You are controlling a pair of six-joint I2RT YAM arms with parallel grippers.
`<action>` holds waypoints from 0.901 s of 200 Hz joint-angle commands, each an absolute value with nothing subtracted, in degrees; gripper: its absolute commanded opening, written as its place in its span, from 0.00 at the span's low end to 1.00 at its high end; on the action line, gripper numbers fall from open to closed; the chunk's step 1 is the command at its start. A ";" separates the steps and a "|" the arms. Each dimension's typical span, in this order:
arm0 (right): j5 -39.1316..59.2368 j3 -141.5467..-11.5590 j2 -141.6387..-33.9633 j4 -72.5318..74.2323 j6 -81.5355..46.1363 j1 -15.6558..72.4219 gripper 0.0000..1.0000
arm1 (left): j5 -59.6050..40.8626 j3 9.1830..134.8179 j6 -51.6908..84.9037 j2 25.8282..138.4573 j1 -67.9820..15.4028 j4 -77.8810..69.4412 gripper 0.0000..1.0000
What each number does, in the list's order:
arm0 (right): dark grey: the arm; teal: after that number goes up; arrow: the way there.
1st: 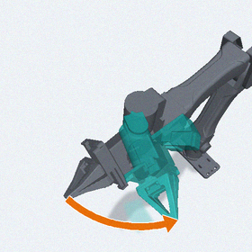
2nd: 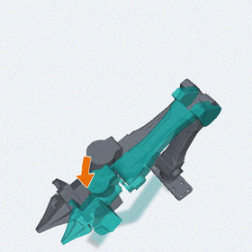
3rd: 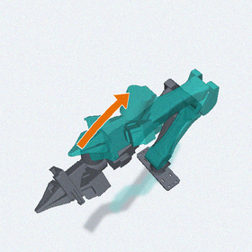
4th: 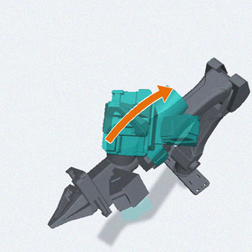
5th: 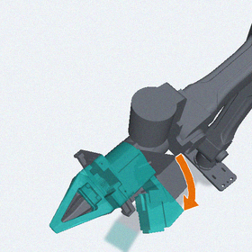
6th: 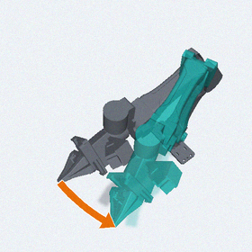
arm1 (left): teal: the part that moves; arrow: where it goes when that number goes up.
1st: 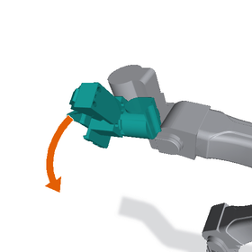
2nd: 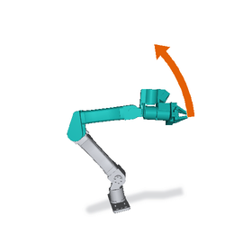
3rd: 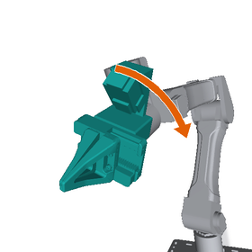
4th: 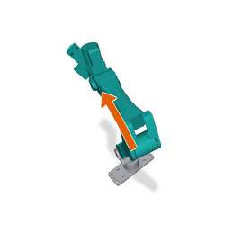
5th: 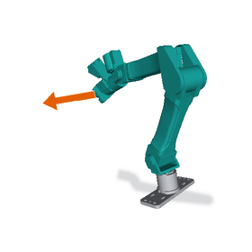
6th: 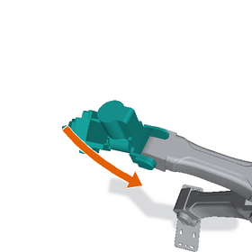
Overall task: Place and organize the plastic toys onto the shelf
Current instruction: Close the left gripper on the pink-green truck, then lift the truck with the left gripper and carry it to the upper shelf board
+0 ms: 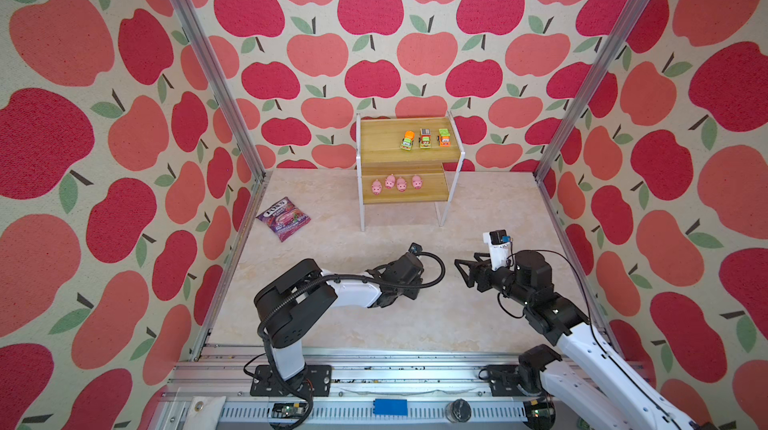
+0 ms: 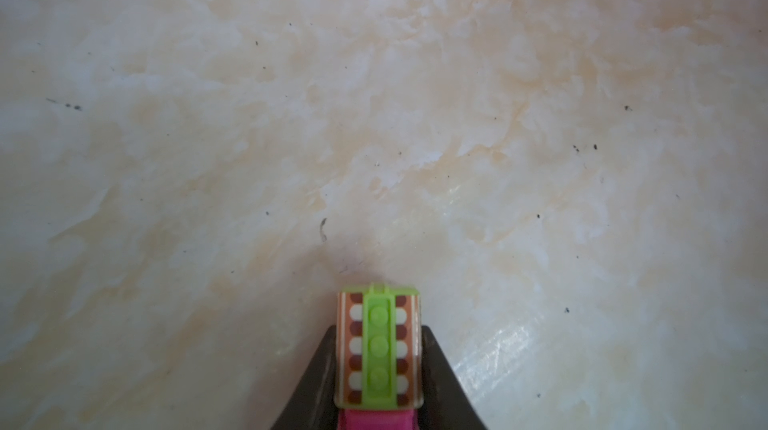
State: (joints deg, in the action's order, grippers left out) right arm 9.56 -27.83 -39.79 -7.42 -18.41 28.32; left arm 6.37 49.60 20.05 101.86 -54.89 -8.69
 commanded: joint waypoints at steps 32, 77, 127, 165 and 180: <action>5.28 -28.41 -37.97 -11.69 -15.29 27.77 0.79 | 5.21 55.43 19.40 95.63 -54.33 1.63 0.27; -1.14 -32.74 -38.79 -15.49 -12.60 27.61 0.78 | 3.91 64.83 19.36 91.71 -52.61 15.47 0.27; -12.33 -38.41 -42.78 -19.86 -11.21 27.54 0.78 | 4.60 76.15 17.98 87.53 -51.33 29.35 0.29; -13.08 -41.22 -43.10 -20.13 -10.37 27.53 0.78 | 4.49 86.94 16.15 86.01 -50.58 39.99 0.31; -12.38 -42.45 -43.13 -20.18 -10.02 27.52 0.78 | 4.57 91.18 15.33 85.88 -50.47 43.49 0.31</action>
